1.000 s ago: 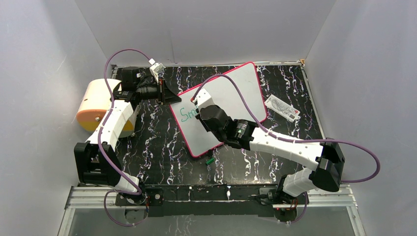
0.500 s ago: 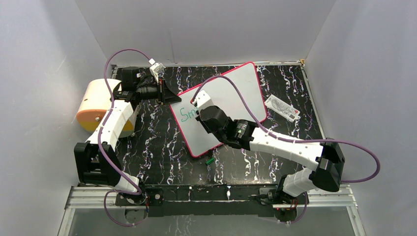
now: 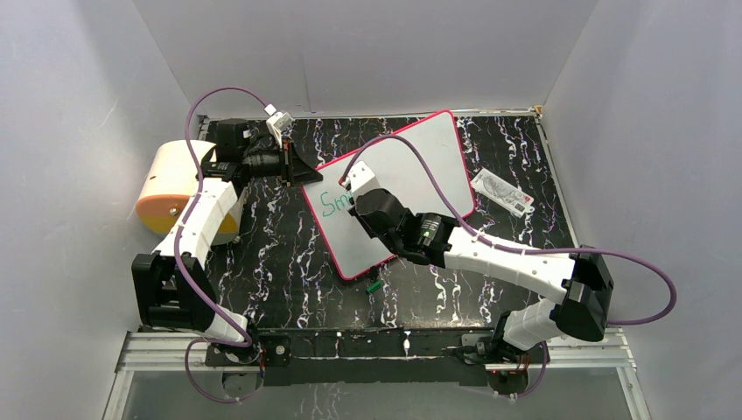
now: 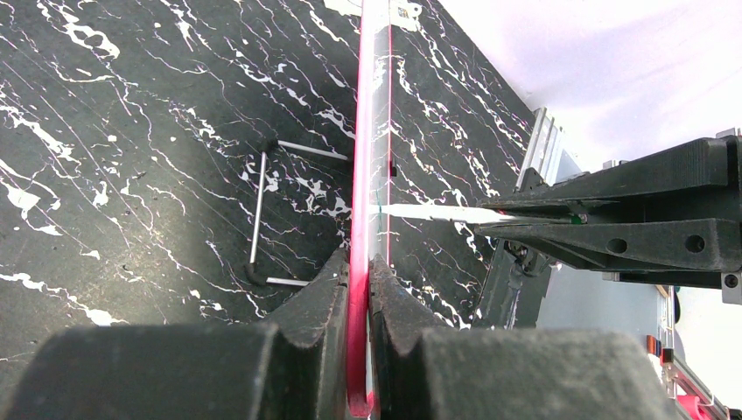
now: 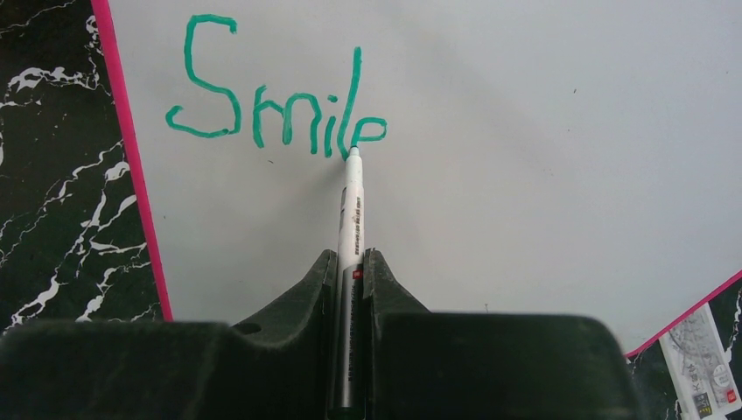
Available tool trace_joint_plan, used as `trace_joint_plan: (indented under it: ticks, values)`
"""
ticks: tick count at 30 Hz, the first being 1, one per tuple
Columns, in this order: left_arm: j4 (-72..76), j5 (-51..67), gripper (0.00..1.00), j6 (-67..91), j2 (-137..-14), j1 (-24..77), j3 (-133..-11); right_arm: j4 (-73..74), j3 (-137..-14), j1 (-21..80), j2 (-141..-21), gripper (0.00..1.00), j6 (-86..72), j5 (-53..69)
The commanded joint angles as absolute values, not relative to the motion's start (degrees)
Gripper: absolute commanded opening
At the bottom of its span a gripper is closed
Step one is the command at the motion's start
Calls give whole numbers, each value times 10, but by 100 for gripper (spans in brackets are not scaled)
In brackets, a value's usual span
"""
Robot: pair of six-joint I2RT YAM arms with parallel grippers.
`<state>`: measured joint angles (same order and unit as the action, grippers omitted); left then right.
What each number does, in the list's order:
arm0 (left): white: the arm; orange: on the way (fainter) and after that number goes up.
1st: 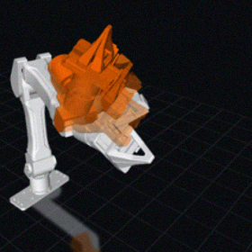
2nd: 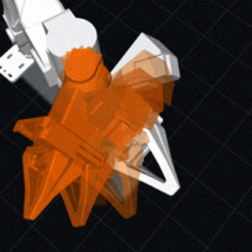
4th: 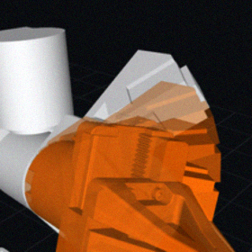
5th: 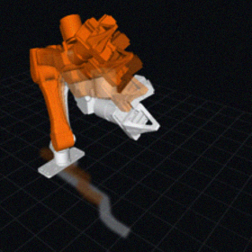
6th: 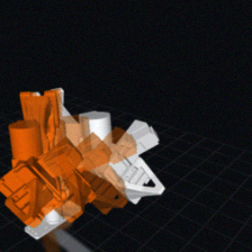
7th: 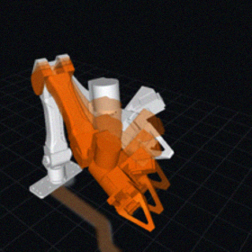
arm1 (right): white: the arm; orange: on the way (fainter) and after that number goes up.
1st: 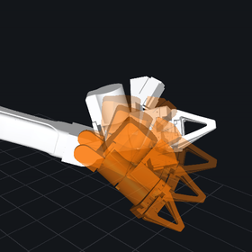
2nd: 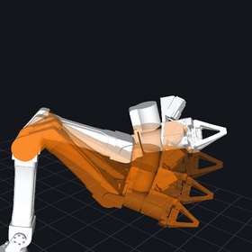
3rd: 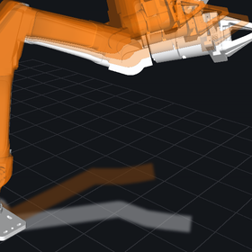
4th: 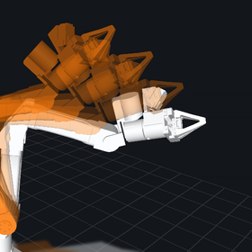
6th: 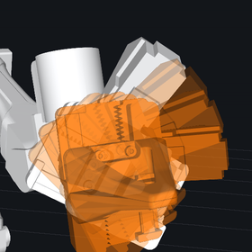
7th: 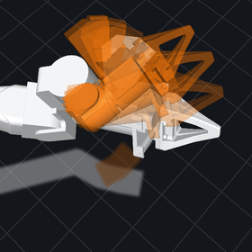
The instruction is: Write a sentence on the whiteboard
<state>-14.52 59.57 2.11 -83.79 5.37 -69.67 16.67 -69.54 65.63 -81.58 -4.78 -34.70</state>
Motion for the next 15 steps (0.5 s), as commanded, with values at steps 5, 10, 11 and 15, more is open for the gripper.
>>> trace_joint_plan:
  ticks: [5,10,11,15]
  values:
    - [-172,568,0,-4,-843,60,-677,186,-701,652,-813,0,-56,-373]
    - [-172,568,0,-4,-843,60,-676,181,-698,652,-810,0,-57,-385]
    - [-172,568,0,-4,-843,60,-676,177,-697,652,-810,0,-57,-387]
    - [-172,568,0,-4,-844,60,-677,159,-693,651,-807,0,-56,-390]
